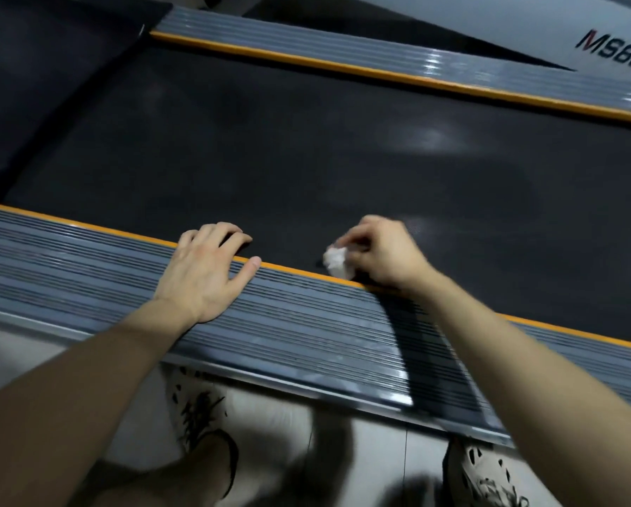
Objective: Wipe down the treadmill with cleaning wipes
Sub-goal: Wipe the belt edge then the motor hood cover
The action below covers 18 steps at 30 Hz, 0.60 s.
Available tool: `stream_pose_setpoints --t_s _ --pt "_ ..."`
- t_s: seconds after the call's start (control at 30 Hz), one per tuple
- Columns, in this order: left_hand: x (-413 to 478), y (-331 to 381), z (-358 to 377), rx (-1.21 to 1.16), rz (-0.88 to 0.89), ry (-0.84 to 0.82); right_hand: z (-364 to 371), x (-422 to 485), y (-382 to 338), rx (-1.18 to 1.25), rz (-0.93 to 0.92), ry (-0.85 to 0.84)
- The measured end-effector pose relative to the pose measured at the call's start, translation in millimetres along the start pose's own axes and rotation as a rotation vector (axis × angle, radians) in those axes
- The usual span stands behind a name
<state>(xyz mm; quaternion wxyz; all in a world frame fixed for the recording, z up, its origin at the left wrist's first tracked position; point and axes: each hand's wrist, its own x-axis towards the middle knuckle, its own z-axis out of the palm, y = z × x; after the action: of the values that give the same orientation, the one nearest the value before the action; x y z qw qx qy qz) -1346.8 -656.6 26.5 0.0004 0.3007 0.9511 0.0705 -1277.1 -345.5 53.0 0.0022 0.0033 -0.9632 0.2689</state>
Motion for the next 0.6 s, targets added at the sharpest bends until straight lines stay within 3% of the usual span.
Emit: stream_pose_setpoints --t_s 0.07,0.13,0.2,0.3,0.37,0.43,0.5,0.57,0.6 --pt "0.5 0.2 0.7 0.009 -0.001 0.0 -26.6 -5.6 49.5 -0.156 0.336 0.204" --pt "1.4 0.5 1.0 0.012 0.001 0.009 -45.4 -26.6 82.3 -0.142 0.643 0.4" --pt "1.8 0.2 2.1 0.014 -0.004 0.009 -36.9 -41.2 66.9 -0.08 0.62 0.428" --pt "1.7 0.0 2.1 0.012 -0.007 -0.001 -7.4 -48.9 13.1 0.088 0.209 0.026" --pt "0.3 0.5 1.5 0.012 -0.007 0.005 -4.5 -41.2 8.3 0.081 0.111 -0.052" --pt "0.0 1.9 1.2 0.023 -0.001 0.015 -14.3 -22.3 30.0 -0.037 0.227 0.092" --pt "0.0 3.3 0.5 0.037 0.004 0.007 -25.0 -3.0 54.4 -0.139 0.458 0.306" --pt "-2.7 3.9 1.4 0.048 0.021 0.003 -21.3 16.6 50.4 -0.084 0.638 0.461" --pt "-2.9 2.7 1.9 0.05 0.031 0.01 -11.4 27.1 36.7 -0.041 0.612 0.47"
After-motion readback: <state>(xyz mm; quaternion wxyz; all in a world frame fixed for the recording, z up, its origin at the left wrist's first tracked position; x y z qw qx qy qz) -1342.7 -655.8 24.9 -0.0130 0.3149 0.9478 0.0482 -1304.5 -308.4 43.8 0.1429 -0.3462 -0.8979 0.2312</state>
